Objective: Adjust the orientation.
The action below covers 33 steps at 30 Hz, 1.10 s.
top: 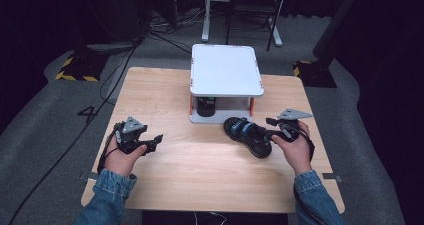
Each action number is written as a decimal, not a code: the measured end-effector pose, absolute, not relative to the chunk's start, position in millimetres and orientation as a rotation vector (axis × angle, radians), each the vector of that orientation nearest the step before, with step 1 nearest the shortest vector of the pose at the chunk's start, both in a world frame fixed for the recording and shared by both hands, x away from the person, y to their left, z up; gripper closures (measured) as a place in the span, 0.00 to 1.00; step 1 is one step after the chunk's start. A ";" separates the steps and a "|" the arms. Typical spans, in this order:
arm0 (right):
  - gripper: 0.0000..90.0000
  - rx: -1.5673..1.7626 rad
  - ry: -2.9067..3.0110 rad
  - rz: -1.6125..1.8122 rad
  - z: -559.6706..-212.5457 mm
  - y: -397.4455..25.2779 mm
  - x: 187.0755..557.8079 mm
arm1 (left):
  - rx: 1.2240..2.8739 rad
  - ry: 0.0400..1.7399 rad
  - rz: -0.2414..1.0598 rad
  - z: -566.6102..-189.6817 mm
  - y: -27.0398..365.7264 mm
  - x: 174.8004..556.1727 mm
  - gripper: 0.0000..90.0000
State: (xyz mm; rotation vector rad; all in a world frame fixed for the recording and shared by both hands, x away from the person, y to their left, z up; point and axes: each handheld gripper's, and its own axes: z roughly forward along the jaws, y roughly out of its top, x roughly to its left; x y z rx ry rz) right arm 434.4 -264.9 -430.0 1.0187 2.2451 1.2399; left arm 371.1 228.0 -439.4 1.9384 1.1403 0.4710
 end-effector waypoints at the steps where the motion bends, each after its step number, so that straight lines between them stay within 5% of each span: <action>1: 0.50 1.019 2.245 1.240 -430.0 -264.9 434.4 | 1.934 1.141 0.472 -439.2 227.2 371.5 0.33; 10: 0.46 0.930 2.441 1.140 -409.4 -273.9 398.9 | 1.951 1.112 0.454 -438.5 220.3 377.4 0.33; 17: 0.80 0.831 2.452 1.105 -416.0 -266.7 395.5 | 1.959 1.099 0.442 -439.4 215.3 381.5 0.33; 21: 0.78 0.839 2.478 1.100 -417.7 -266.2 397.5 | 1.961 1.102 0.439 -440.9 215.3 381.7 0.33; 26: 0.90 0.819 2.500 1.046 -414.9 -261.5 395.1 | 1.961 1.102 0.449 -439.8 216.2 379.4 0.33; 27: 1.00 0.813 2.506 1.033 -414.1 -260.0 394.6 | 1.957 1.104 0.451 -439.9 216.5 379.1 0.33; 33: 1.00 0.731 2.477 1.117 -395.5 -242.3 386.2 | 1.952 1.115 0.451 -440.6 219.3 376.0 0.33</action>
